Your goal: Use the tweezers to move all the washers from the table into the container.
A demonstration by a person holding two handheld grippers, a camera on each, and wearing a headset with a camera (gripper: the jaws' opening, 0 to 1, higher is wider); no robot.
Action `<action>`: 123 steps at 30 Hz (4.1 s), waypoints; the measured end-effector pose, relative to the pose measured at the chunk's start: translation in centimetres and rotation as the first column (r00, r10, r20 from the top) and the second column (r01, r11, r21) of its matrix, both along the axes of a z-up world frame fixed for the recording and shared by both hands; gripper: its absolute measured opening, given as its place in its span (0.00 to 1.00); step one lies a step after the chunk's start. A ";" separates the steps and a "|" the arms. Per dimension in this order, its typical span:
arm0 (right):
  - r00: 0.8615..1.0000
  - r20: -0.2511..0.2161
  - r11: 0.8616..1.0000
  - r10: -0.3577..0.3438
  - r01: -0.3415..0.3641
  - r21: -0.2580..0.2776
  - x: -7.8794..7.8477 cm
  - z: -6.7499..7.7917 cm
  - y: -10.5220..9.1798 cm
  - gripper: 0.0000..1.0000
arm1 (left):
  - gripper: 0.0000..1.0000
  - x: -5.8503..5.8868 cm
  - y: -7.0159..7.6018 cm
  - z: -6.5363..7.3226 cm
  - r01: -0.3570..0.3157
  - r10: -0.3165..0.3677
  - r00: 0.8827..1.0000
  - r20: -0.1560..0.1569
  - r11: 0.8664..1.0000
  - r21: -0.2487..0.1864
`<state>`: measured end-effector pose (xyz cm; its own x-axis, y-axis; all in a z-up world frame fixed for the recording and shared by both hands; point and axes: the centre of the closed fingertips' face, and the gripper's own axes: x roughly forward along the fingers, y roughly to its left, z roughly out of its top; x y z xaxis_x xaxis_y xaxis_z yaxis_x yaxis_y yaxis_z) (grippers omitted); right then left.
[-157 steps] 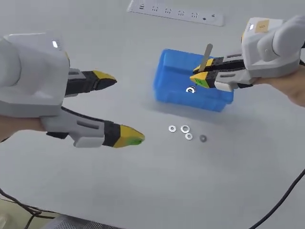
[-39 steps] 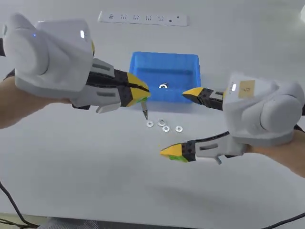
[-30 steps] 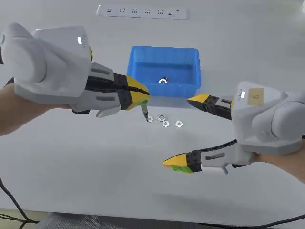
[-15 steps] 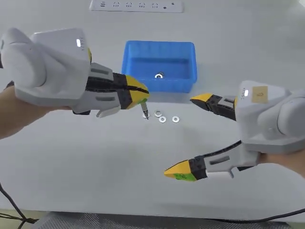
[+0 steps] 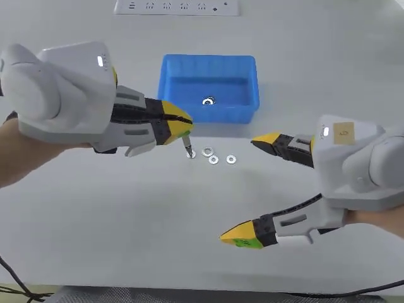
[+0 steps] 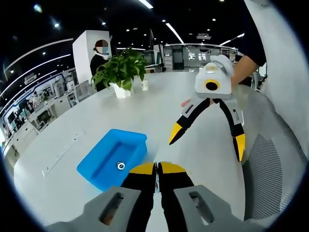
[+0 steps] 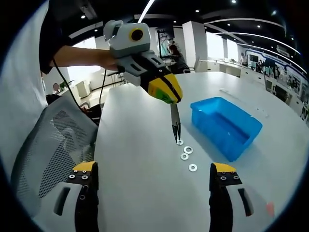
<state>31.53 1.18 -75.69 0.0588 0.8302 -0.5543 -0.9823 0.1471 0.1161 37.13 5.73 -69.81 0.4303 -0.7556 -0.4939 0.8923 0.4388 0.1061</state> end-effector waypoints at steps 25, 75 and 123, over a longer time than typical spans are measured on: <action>0.999 -0.046 0.999 0.021 -0.019 0.026 -0.4 0.2 0.6 0.89 | 0.06 -0.4 0.0 -0.7 0.018 -0.018 1.000 -0.013 1.000 -0.002; 0.937 0.044 0.938 0.347 -0.345 -0.043 3.6 -1.9 8.2 0.22 | 0.06 -0.6 -0.3 -0.8 0.043 -0.044 0.998 -0.052 0.999 -0.023; 0.928 0.124 0.936 0.352 -0.348 -0.057 4.2 -2.1 7.8 0.10 | 0.17 -0.4 0.1 -0.9 0.040 -0.037 0.996 -0.078 0.999 0.033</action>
<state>35.73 9.00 -77.84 -0.1589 0.7922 -0.5893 -0.9781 -0.2074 -0.0151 36.70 5.80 -70.73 0.3611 -0.7528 -0.5504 0.9145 0.4014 0.0510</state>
